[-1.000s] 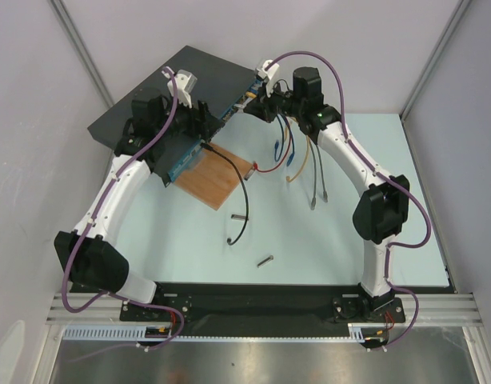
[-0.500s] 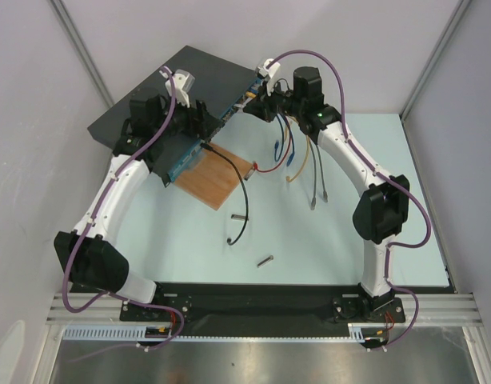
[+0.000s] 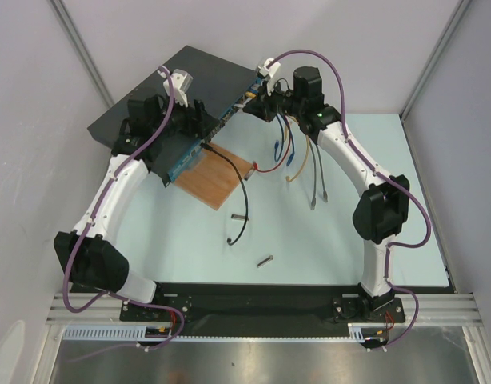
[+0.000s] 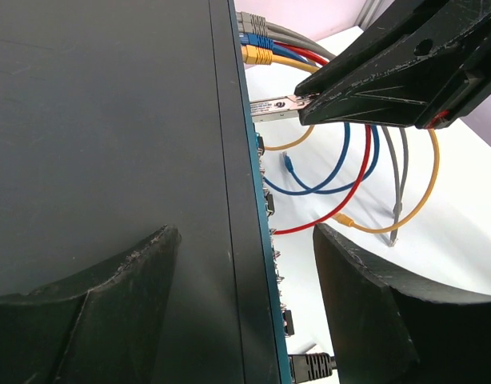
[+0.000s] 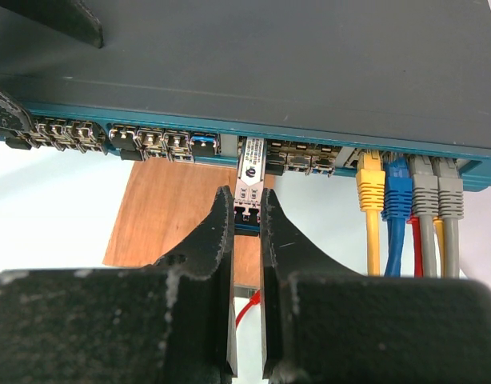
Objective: Insert the plug into the switch port
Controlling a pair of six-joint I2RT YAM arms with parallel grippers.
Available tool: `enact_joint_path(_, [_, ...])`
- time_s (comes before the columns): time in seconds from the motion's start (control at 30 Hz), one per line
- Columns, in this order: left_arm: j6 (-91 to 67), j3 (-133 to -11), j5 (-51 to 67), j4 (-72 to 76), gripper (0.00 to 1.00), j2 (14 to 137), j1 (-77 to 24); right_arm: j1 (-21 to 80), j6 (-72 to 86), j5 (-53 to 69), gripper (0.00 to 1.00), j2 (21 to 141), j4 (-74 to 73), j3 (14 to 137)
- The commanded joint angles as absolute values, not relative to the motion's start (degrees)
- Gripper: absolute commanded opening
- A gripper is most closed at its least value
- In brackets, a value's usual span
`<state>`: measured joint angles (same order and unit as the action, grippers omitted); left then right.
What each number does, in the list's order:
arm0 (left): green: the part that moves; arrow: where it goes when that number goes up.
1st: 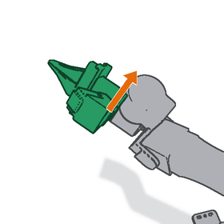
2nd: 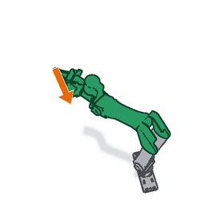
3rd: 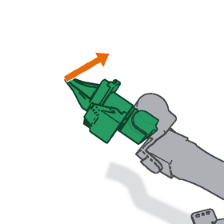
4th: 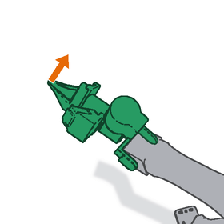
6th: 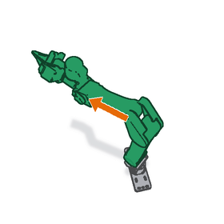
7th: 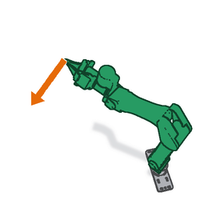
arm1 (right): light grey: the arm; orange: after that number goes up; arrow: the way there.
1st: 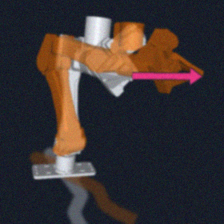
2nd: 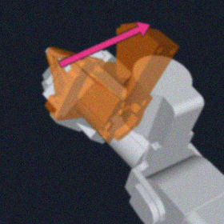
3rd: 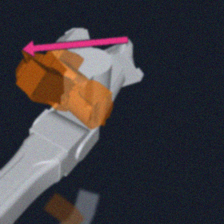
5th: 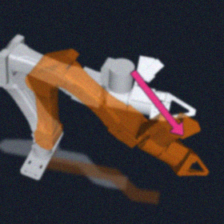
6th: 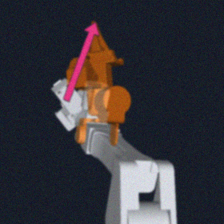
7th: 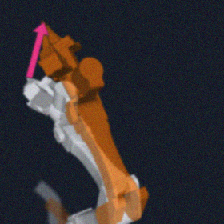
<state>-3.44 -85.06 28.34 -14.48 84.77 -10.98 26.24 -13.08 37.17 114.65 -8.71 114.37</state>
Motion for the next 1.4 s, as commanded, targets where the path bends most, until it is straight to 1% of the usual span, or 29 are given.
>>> enact_joint_path(0.0, [-2.9, -84.6, 29.2, -13.9, 0.74, 85.2, -10.2, 29.1, -11.0, 43.9, 0.00, 113.2, -0.6, 115.6])
enact_joint_path(0.63, [-2.7, -84.8, 30.6, -13.7, 0.74, 85.9, -9.0, 29.6, -10.0, 45.4, 0.00, 112.8, 2.4, 114.8])
enact_joint_path(1.37, [-2.7, -84.6, 32.6, -13.4, 0.74, 86.4, -7.3, 31.6, -11.5, 44.8, 0.00, 113.0, 0.8, 116.4])
